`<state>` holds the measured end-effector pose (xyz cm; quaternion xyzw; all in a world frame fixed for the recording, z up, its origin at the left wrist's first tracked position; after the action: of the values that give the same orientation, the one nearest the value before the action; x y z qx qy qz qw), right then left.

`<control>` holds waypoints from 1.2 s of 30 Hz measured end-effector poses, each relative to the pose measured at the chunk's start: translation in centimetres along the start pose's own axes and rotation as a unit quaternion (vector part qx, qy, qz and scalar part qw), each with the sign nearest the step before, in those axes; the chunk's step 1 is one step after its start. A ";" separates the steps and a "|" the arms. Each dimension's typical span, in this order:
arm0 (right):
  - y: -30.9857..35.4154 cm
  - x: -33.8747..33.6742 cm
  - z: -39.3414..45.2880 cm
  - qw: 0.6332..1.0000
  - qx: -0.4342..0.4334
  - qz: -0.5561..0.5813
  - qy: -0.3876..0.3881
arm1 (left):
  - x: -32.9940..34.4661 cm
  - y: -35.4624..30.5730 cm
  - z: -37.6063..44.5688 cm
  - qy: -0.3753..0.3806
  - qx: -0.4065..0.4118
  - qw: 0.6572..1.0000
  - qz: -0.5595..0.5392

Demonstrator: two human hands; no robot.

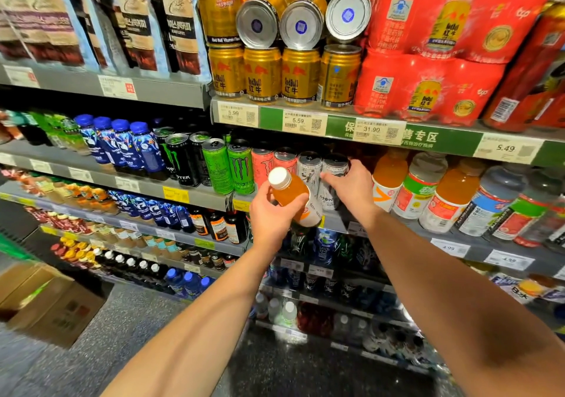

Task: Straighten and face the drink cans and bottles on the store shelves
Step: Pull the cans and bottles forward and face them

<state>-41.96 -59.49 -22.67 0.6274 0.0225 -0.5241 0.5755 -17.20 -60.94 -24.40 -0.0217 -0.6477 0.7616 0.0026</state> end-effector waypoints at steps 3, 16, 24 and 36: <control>-0.3 0.2 0.1 1.000 0.001 0.004 0.025 | 1.2 -0.2 -0.1 0.018 -0.005 1.000 -0.014; -7.4 -5.4 -3.7 0.980 0.026 0.185 -0.070 | 9.1 -2.5 -2.1 0.065 0.003 0.998 0.008; -10.8 -7.0 -3.7 0.972 0.058 0.211 -0.083 | 13.1 -3.8 -2.0 0.028 0.023 0.996 0.081; -12.0 -9.1 -4.1 0.975 0.051 0.199 -0.081 | 15.0 -4.5 -1.5 -0.050 0.027 0.990 0.131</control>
<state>-51.04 -47.15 -25.72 0.6031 -0.1765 -0.4483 0.6357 -32.24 -58.25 -20.60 -0.0678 -0.6175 0.7729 -0.1292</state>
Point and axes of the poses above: each hand's wrist, its own z-axis towards the middle knuckle, its own x-axis out of the palm, y = z × x, the point moved 9 cm from there along z, towards the middle knuckle, and after that the axes turned 4 degrees about -z, right-handed, at the moved point
